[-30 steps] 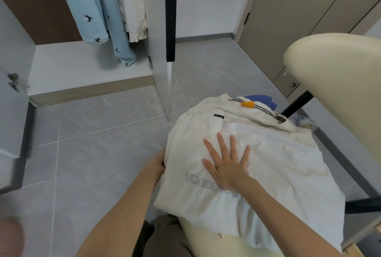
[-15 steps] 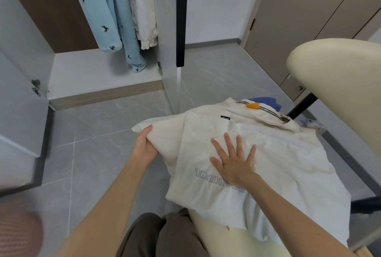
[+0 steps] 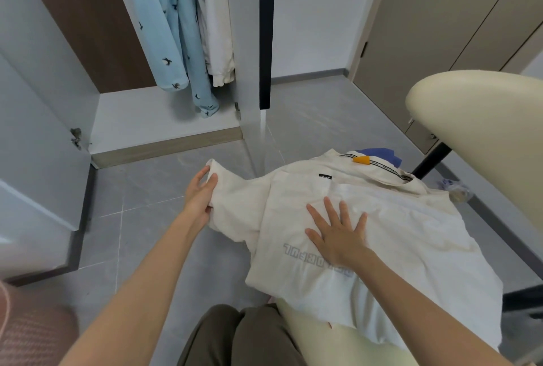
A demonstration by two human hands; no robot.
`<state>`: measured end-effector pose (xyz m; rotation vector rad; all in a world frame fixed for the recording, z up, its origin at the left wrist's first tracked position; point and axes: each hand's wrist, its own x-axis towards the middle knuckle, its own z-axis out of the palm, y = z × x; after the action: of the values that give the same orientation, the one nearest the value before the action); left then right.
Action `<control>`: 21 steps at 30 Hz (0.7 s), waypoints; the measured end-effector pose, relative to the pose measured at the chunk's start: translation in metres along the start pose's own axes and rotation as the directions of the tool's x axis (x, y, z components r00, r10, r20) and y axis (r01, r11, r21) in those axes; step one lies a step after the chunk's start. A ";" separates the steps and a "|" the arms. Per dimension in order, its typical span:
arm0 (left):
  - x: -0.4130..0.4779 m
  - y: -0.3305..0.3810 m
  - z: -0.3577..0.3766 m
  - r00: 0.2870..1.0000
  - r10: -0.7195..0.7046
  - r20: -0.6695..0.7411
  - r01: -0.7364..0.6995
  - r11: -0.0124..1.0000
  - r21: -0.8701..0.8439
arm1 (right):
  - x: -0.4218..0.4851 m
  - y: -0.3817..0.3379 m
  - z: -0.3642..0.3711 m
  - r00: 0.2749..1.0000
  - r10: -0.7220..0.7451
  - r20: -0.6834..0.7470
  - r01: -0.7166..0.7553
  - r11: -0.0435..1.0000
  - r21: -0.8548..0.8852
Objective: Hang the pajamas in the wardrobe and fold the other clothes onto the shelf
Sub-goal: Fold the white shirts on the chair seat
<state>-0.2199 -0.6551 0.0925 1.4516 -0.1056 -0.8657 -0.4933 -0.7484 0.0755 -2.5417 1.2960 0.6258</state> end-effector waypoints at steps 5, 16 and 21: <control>-0.024 0.035 0.043 0.968 0.197 0.152 -0.232 0.938 0.257 | -0.020 0.016 -0.020 0.990 -0.052 -0.134 0.075 0.982 0.172; -0.109 -0.032 0.138 0.729 -0.008 0.684 -0.557 0.575 0.600 | -0.080 0.065 -0.017 0.872 0.322 -0.368 -0.029 0.786 0.618; -0.111 -0.046 0.120 0.748 0.416 0.517 -0.646 0.634 0.425 | -0.094 0.076 -0.010 0.861 0.311 -0.403 0.025 0.765 0.644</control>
<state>-0.3850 -0.6839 0.1202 1.6551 -1.1535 -0.5974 -0.6006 -0.7298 0.1279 -2.0706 1.5336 -0.4425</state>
